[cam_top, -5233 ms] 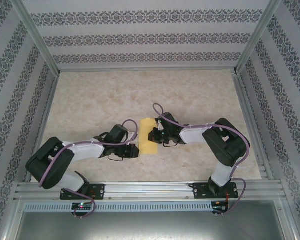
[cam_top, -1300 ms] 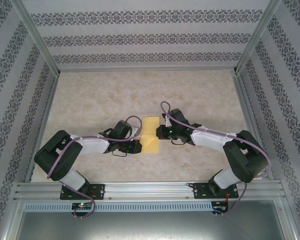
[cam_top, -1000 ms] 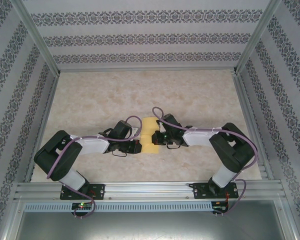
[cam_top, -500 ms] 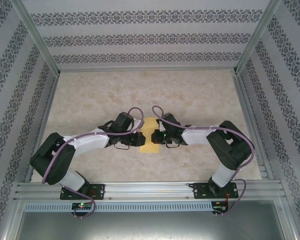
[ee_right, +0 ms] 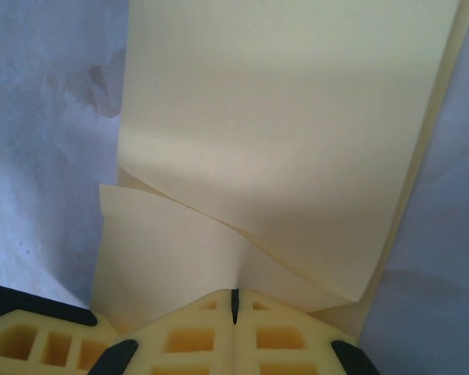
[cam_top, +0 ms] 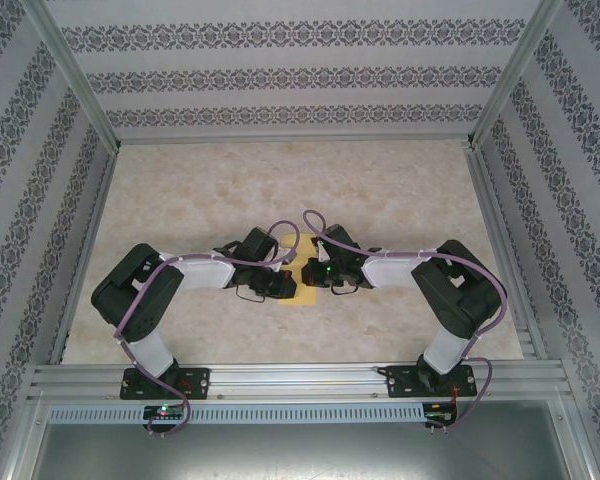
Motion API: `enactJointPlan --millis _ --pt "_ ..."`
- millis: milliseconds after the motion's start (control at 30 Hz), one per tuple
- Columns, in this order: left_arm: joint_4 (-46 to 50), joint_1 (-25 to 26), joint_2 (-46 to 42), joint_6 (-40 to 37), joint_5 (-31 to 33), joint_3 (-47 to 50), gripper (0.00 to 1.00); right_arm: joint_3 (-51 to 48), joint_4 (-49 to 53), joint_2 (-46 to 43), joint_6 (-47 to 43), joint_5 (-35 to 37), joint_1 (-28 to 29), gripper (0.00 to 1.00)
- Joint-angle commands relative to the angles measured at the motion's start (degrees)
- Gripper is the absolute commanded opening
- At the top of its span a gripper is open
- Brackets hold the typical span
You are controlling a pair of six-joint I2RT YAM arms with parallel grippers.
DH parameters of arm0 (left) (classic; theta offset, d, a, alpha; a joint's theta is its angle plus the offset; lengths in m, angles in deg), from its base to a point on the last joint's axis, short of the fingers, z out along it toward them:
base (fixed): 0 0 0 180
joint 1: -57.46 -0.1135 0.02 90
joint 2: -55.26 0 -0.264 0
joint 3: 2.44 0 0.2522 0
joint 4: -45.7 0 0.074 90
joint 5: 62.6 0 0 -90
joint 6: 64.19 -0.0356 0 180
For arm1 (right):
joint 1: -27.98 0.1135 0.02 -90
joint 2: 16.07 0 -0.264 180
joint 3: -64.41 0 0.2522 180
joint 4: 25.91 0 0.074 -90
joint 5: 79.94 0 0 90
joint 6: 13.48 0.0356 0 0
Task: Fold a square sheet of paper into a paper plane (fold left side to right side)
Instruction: Fold the triangle a second time at the center of the table.
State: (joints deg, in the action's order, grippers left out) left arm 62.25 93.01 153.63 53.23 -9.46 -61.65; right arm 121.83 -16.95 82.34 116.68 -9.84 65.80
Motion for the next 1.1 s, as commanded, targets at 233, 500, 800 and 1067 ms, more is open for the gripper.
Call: enactJointPlan --millis 233,500,800,1067 --pt "-3.28 -0.12 0.16 2.36 3.11 1.57 0.07 0.7 4.94 1.43 -1.54 0.65 -0.65 0.0" --pt "-5.15 -0.92 -1.04 5.72 4.32 6.11 0.07 0.95 6.08 1.33 -2.16 0.91 -0.83 0.0" --pt "-3.78 -0.92 -6.98 5.98 4.08 11.42 0.07 0.71 6.67 1.0 -2.45 1.45 -1.13 0.0" --pt "-0.16 -2.3 -16.66 4.93 3.23 13.32 0.14 0.63 3.23 -2.26 -2.28 0.47 -1.53 0.0"
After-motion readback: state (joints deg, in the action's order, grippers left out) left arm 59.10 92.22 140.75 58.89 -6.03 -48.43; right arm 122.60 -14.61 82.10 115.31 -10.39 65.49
